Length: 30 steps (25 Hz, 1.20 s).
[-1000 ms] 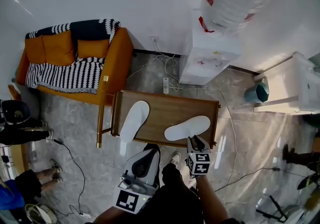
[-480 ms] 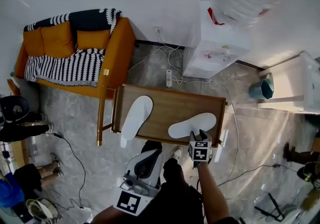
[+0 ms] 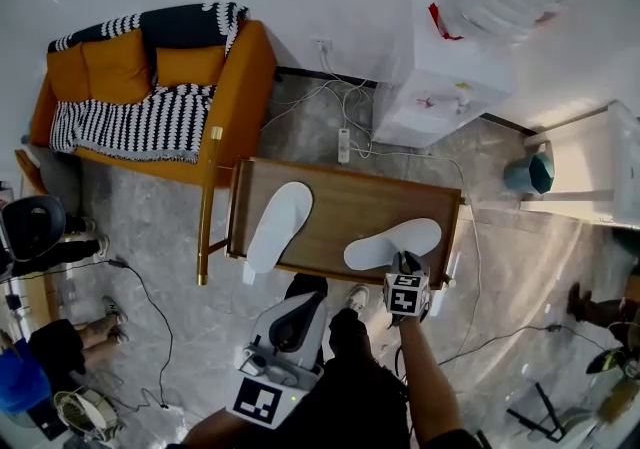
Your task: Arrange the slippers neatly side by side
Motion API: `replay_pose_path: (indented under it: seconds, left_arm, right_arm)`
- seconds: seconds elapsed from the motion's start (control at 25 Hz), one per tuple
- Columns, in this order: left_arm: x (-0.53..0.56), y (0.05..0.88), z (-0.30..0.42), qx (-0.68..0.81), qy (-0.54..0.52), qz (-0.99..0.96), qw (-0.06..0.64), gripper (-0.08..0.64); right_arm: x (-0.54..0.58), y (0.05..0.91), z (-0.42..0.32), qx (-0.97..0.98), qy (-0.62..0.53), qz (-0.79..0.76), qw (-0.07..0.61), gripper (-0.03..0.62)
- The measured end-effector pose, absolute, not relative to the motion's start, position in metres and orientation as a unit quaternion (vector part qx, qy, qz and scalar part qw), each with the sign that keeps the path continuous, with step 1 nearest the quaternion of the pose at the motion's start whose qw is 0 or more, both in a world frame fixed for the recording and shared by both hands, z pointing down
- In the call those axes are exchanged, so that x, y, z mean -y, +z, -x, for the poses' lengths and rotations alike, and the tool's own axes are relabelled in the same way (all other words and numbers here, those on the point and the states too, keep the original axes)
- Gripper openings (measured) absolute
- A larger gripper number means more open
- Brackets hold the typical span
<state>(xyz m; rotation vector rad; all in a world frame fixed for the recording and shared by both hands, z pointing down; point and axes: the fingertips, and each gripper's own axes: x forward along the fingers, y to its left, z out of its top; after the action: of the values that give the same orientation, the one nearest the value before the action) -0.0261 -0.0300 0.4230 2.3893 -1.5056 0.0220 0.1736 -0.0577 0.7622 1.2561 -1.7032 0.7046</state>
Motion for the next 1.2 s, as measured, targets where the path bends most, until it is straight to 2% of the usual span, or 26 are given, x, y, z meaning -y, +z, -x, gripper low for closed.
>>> replay_pose_path:
  seconds: [0.36,1.2]
  left_arm:
    - [0.027,0.421,0.029,0.527,0.003,-0.835,0.160,0.016]
    - [0.017,0.425,0.030,0.541,-0.004,-0.823,0.174,0.017]
  right_arm:
    - [0.058,0.747,-0.169,0.700,0.266,-0.502,0.432,0.026]
    - [0.075,0.701,-0.128,0.786,0.133,-0.416,0.437,0.020]
